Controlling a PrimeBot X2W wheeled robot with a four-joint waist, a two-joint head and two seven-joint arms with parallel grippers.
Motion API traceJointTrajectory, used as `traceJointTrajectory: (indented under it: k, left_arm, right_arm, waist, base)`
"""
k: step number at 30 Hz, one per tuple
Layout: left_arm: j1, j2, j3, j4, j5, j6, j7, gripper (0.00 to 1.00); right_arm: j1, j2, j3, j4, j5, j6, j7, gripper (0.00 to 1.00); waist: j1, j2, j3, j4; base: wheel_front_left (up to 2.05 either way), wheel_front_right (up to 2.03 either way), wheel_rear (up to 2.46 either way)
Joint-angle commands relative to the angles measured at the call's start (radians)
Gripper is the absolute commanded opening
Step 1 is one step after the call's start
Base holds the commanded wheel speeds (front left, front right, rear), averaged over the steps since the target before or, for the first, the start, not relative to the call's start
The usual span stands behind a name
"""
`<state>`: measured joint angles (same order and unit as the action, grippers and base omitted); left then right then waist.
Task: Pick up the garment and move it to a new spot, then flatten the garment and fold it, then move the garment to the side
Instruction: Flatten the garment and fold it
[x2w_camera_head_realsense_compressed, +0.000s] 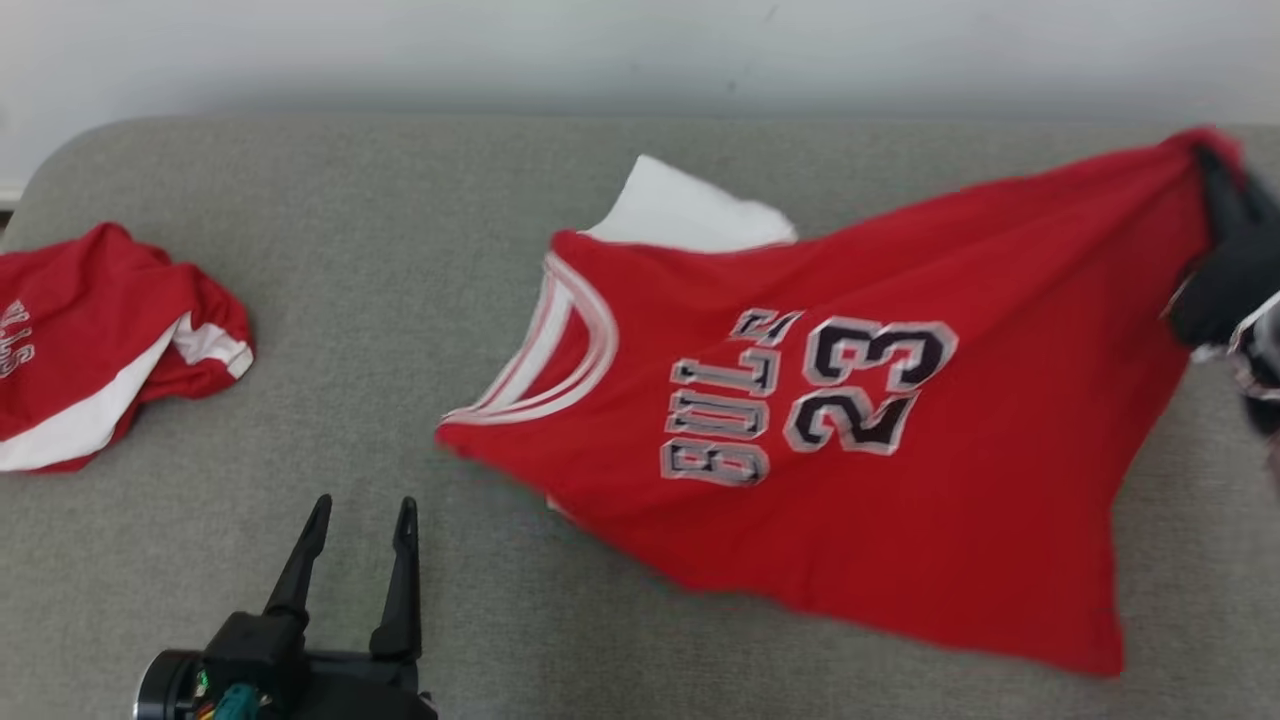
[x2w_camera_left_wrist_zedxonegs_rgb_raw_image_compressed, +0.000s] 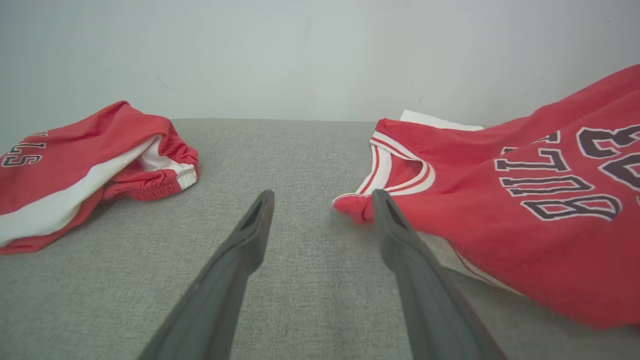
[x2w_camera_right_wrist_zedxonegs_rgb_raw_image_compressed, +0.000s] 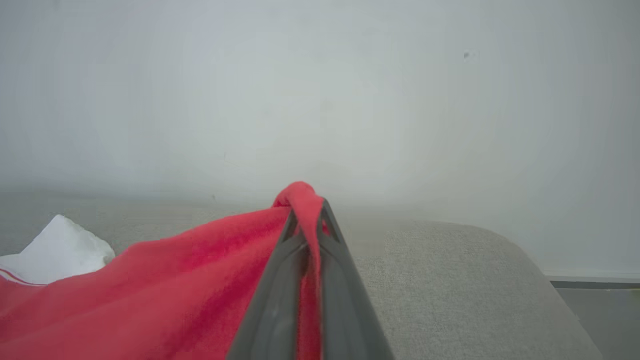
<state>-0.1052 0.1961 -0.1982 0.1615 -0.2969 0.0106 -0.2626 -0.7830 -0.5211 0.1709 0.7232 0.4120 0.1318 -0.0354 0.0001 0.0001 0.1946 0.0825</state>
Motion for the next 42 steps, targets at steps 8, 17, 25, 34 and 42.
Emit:
traceJointTrajectory:
  k: [8,17,25,34,42]
  left_arm:
    - [-0.088,-0.036,-0.023,0.024,0.034,-0.037,-0.003,1.0]
    - [-0.09,-0.057,-0.007,0.051,0.053,-0.052,-0.003,1.0]
    - [-0.042,-0.045,0.03,0.055,0.061,-0.055,-0.003,1.0]
    - [0.026,-0.025,0.078,0.039,0.054,-0.045,-0.003,1.0]
    - [0.03,-0.028,0.084,0.038,0.057,-0.05,-0.003,1.0]
  right_arm:
    - [-0.253,-0.072,-0.015,0.226,-0.105,-0.002,-0.039,0.0]
    - [-0.34,-0.052,-0.016,0.381,-0.189,-0.002,-0.14,1.0]
    - [-0.285,-0.029,-0.017,0.357,-0.157,-0.002,-0.223,1.0]
    - [-0.102,-0.015,0.001,0.226,-0.092,-0.002,-0.227,1.0]
    - [-0.047,0.008,0.065,0.215,-0.031,-0.002,-0.183,1.0]
  waist:
    - [-0.0001,-0.0001,0.096,0.111]
    - [-0.0001,-0.0001,0.072,0.109]
    - [-0.0001,-0.0001,-0.014,0.048]
    - [-0.0001,-0.0001,-0.076,-0.047]
    - [-0.0001,-0.0001,-0.082,-0.08]
  base:
    - [0.0,0.0,0.0]
    - [0.0,0.0,0.0]
    - [0.0,0.0,0.0]
    - [0.0,0.0,0.0]
    - [0.0,0.0,0.0]
